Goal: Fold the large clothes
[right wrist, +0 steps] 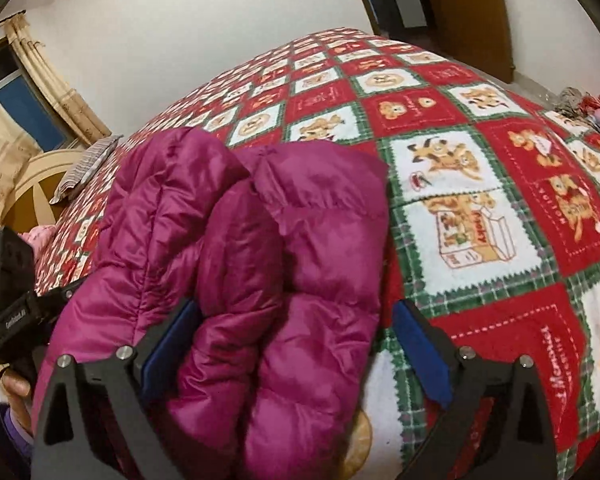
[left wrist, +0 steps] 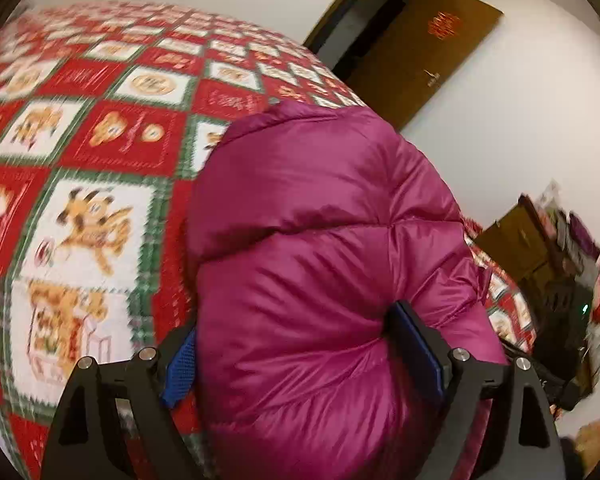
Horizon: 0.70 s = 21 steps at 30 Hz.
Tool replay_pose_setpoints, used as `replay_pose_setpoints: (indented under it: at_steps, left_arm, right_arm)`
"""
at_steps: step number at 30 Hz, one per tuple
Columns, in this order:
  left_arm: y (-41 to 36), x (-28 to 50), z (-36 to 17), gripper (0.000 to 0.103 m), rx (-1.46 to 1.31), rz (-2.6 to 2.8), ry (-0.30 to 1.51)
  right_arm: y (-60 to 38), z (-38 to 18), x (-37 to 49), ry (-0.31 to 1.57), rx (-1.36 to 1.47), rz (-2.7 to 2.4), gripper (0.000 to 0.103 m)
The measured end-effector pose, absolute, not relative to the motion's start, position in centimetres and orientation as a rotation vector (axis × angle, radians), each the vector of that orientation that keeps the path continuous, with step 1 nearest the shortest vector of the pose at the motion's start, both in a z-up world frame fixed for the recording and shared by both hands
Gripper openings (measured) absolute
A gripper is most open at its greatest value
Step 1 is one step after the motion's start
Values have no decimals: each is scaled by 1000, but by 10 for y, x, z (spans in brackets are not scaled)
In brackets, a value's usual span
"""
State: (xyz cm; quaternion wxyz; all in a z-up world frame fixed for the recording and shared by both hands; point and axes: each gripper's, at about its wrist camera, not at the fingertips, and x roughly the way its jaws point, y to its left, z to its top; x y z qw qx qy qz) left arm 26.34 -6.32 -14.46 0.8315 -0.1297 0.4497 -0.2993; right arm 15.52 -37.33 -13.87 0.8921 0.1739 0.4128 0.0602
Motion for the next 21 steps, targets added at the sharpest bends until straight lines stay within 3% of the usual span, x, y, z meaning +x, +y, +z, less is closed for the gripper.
replay_pose_setpoints:
  at_steps: [2, 4, 6, 8, 12, 16, 21]
  left_arm:
    - [-68, 262, -143, 87, -257, -642, 943]
    - [-65, 261, -143, 80, -263, -654, 937]
    - [-62, 258, -142, 73, -265, -654, 934]
    - [-61, 250, -136, 64, -243, -650, 926]
    - [-57, 233, -120, 54, -198, -653, 908]
    - [-44, 208, -102, 47, -208, -679, 880]
    - [-39, 167, -82, 47, -186, -722, 847]
  right_arm:
    - [-368, -139, 158, 860, 335, 120, 100]
    - [-359, -137, 158, 865, 313, 128, 94]
    - [-351, -136, 158, 872, 313, 150, 71]
    - [-344, -136, 158, 889, 326, 159, 59]
    - [-327, -131, 148, 915, 327, 156, 42]
    - [-314, -123, 123, 912, 353, 173, 35]
    - [-305, -110, 78, 867, 435, 185, 30]
